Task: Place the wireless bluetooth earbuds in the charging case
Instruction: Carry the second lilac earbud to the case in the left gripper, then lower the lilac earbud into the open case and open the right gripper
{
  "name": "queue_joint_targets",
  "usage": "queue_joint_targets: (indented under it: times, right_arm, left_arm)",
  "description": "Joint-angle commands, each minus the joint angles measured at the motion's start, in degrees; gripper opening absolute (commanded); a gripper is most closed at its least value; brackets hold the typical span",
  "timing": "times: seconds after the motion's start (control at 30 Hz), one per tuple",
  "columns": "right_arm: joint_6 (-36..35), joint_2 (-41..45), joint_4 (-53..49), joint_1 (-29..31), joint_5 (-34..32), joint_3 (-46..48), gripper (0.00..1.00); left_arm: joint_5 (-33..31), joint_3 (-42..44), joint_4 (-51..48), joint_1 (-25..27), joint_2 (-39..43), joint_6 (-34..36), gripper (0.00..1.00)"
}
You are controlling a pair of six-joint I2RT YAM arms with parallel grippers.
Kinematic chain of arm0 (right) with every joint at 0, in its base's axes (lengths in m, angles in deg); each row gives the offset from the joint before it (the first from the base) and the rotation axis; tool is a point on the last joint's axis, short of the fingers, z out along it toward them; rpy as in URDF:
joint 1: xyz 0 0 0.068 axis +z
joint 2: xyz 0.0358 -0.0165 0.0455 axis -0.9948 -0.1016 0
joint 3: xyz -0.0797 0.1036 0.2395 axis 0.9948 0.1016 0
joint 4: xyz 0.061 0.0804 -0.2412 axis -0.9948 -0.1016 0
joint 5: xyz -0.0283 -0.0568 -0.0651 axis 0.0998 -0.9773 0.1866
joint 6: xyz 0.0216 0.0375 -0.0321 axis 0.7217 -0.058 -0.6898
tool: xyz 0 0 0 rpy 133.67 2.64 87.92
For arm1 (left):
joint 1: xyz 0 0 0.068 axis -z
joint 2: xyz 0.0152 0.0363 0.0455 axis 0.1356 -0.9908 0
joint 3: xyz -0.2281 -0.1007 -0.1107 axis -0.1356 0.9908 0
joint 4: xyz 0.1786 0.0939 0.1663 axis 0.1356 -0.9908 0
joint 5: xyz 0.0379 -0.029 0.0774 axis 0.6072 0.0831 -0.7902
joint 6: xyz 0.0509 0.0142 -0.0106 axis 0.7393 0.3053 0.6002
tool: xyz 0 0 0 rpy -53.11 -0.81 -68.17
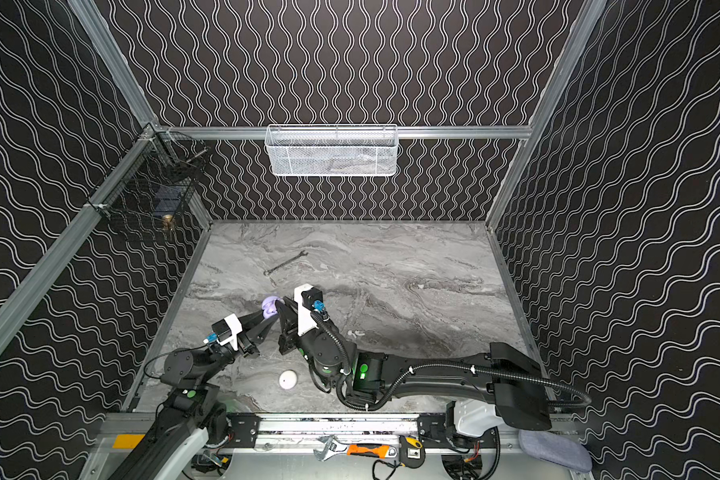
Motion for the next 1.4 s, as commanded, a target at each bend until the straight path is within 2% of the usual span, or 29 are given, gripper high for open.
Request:
queue_joint_targets:
  times: [0.0, 0.23, 0.53, 1.37]
  right_arm:
    - [-3.36, -1.1, 8.26, 0.09, 3.25, 0.02, 0.17]
    - [-6.73, -4.0, 16.56, -0.13, 7.37, 0.95, 0.17]
    - [-7.56, -7.57, 19.11, -1.06, 9.44, -1.12, 0.16]
    - [-7.74, -9.73, 25.54, -1.31, 6.47, 3.19, 0.14]
  left_arm:
    - [-1.41, -0.94, -0.15, -0.07, 0.73, -1.43, 0.0]
    - [-1.38, -2.06, -1.98, 0.0, 2.26, -2.47, 0.0]
    - [-1.02, -2.5, -3.69, -0.07, 4.56, -2.84, 0.0]
    - [-0.3, -2.77, -5.06, 0.0, 8.18, -4.24, 0.0]
